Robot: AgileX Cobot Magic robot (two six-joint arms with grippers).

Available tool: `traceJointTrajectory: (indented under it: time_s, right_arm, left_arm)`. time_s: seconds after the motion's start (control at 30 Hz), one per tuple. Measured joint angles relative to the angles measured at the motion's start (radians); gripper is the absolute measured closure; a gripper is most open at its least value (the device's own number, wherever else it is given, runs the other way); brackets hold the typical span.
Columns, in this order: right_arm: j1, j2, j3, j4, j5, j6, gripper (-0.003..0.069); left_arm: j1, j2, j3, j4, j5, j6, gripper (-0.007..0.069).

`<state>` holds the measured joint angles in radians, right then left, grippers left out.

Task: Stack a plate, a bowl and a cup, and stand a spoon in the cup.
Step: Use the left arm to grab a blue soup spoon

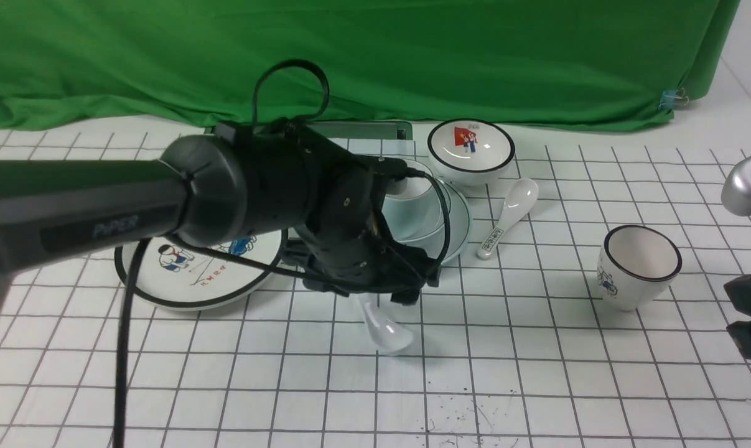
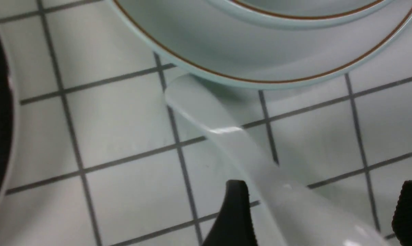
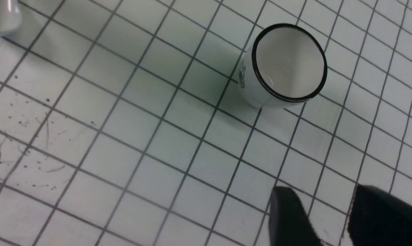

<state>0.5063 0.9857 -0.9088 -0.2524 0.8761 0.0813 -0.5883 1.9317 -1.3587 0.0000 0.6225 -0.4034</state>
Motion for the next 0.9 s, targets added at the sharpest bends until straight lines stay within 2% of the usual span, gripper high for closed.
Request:
traceJointTrajectory:
  time_s: [0.17, 0.33, 0.57, 0.8, 0.87, 0.9]
  right_arm:
    - [0.000, 0.000, 0.000, 0.000, 0.003, 0.000, 0.0361]
    - [0.000, 0.000, 0.000, 0.000, 0.007, -0.001, 0.0361]
    - [0.000, 0.000, 0.000, 0.000, 0.042, -0.001, 0.0361]
    - [0.000, 0.000, 0.000, 0.000, 0.065, -0.001, 0.0361]
    - [0.000, 0.000, 0.000, 0.000, 0.066, -0.001, 0.0361]
    - [0.000, 0.000, 0.000, 0.000, 0.066, -0.001, 0.0361]
  left_arm:
    - [0.000, 0.055, 0.000, 0.032, -0.028, -0.090, 0.0099]
    - [0.000, 0.083, 0.000, 0.065, -0.061, -0.114, 0.0099]
    - [0.001, 0.087, -0.001, 0.139, -0.013, -0.102, 0.0115]
    - [0.040, 0.088, -0.007, 0.113, 0.051, 0.023, 0.0306]
    - [0.062, 0.087, -0.009, 0.076, 0.060, 0.073, 0.0438]
    - [0.065, 0.087, -0.009, 0.074, 0.061, 0.075, 0.0449]
